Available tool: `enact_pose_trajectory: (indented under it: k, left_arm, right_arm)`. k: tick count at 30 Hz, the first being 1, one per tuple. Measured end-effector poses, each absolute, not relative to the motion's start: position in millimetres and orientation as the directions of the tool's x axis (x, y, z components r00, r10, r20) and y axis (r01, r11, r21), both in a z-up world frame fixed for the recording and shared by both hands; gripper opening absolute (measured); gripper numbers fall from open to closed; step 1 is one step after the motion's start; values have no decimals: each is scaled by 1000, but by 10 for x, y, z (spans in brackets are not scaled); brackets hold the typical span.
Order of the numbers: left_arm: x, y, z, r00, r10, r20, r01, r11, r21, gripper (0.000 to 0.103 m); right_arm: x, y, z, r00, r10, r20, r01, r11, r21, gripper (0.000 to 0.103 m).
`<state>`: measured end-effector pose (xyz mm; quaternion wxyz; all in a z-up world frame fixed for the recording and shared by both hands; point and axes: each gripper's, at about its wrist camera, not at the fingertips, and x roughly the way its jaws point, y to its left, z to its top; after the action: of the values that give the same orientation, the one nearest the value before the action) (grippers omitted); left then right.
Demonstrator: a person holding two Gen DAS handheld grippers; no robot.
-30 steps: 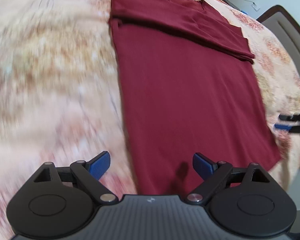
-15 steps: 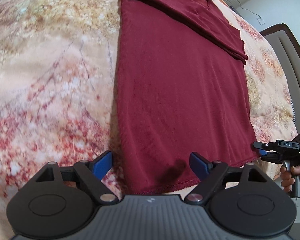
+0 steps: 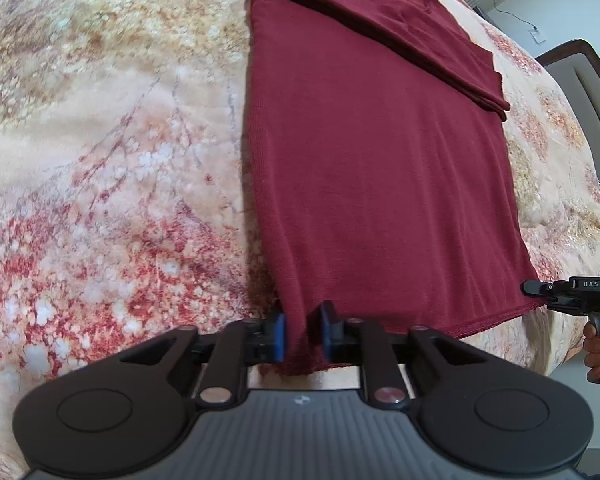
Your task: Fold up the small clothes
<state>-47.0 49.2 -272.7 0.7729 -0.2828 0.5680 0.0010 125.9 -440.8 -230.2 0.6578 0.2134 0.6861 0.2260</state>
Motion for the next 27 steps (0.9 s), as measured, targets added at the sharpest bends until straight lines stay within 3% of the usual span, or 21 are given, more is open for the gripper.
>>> enact_pose_trajectory:
  k: [4,13,21,23,24,25,26,27]
  left_arm:
    - [-490,465,-2598,375,-309,-874,-297,853,-430,6]
    - [-819,787,-2313,445,-330,-832,-337,800,-497,5]
    - [-1015,729,-2696,357,-342,-869,-407,781,-474,6]
    - [-949,713,-2729,342,-328,-881,-414,789,-454,14]
    - [-918,699,-2716,338,-323,-884,-406,798,-446,16]
    - [-886,691,-2695,333,-323,-886,-393,807,-441,26]
    - [-867,695,-2661,328,-319,-889,-379,818,-434,44]
    - [-857,694,-2612,333,-309,-891,-364,829,-424,56]
  right_arm:
    - [1270,-4386,-2182,-45,586,-809,-50,807,588,6]
    - [1106,-4609,-1753,-73,646,-760,-95,754,650,5]
    - [788,-4599,-1947,-113,603,-789,-68,788,612,5]
    - [788,-4558,-2047,-119,570,-813,-64,813,579,9]
    - [797,-4533,-2072,-116,546,-830,-76,828,555,17]
    - [801,-4520,-2071,-111,534,-838,-91,834,544,22]
    - [812,-4515,-2054,-106,518,-849,-104,843,528,25]
    - [822,-4523,-2026,-102,503,-858,-115,851,513,38]
